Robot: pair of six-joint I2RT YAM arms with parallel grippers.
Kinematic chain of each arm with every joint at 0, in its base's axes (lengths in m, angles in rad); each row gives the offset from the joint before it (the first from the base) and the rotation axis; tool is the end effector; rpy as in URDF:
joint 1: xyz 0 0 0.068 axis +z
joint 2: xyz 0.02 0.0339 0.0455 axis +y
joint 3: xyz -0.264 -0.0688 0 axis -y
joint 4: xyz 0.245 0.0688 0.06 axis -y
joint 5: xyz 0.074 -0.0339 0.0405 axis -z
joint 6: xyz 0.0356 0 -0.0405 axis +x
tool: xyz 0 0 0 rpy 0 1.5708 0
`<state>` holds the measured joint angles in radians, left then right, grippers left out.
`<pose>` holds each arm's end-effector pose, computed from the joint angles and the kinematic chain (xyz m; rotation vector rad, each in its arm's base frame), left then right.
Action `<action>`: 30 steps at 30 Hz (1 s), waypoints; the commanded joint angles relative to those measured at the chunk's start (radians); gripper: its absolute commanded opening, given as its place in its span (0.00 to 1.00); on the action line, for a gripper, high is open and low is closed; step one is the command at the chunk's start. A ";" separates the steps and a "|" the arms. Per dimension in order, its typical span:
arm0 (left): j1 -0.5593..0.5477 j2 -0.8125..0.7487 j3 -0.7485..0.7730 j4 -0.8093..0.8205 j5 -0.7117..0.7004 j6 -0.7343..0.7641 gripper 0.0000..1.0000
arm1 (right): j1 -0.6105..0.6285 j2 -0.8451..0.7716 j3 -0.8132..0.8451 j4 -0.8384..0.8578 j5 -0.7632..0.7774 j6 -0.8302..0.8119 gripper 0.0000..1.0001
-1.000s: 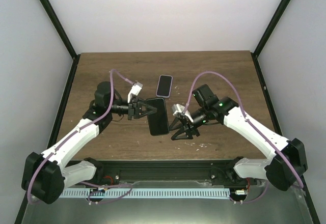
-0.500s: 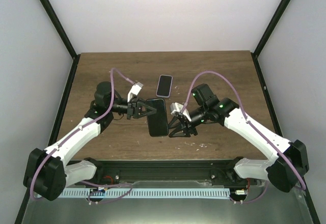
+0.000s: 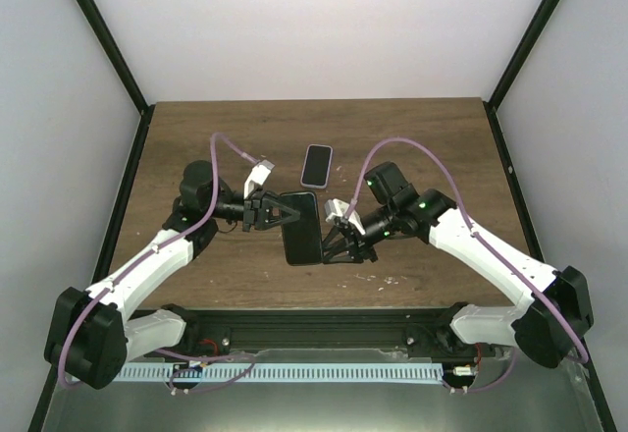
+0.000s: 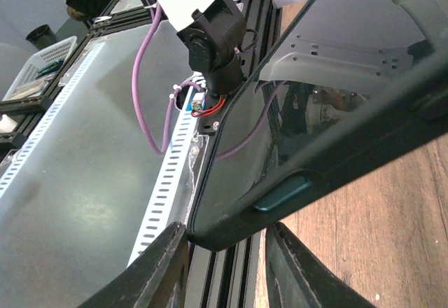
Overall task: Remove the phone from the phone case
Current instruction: Remove the phone case from the phone.
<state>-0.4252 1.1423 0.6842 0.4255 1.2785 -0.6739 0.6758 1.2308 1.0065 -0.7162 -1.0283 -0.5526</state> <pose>0.2053 -0.1304 0.2963 0.9253 1.6962 -1.7871 0.1671 0.1730 0.2918 -1.6461 1.6106 1.3223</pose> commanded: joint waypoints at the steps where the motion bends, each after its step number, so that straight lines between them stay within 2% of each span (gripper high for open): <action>1: 0.002 -0.012 -0.001 0.072 0.028 -0.016 0.00 | 0.026 -0.002 0.048 0.003 -0.012 -0.029 0.32; 3: 0.002 -0.010 -0.001 0.073 0.030 -0.018 0.00 | 0.033 0.001 0.049 0.006 -0.006 -0.034 0.31; 8: 0.002 0.007 0.000 0.067 0.028 -0.031 0.00 | 0.045 -0.006 0.033 0.045 0.040 -0.044 0.22; 17: 0.002 0.029 -0.011 0.102 0.027 -0.077 0.00 | 0.047 -0.003 0.020 0.087 0.076 -0.096 0.17; 20: 0.001 0.040 -0.028 0.159 0.037 -0.129 0.00 | 0.047 0.010 0.033 0.094 0.086 -0.123 0.16; 26: 0.000 0.057 -0.077 0.386 0.022 -0.303 0.00 | 0.047 0.032 0.063 0.102 0.143 -0.187 0.15; 30: 0.000 0.066 -0.094 0.455 0.021 -0.380 0.00 | 0.047 0.046 0.063 0.096 0.153 -0.221 0.15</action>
<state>-0.4156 1.2037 0.6041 0.7490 1.3037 -0.8642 0.7158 1.2598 1.0092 -0.7136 -0.9611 -0.6621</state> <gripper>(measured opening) 0.109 0.181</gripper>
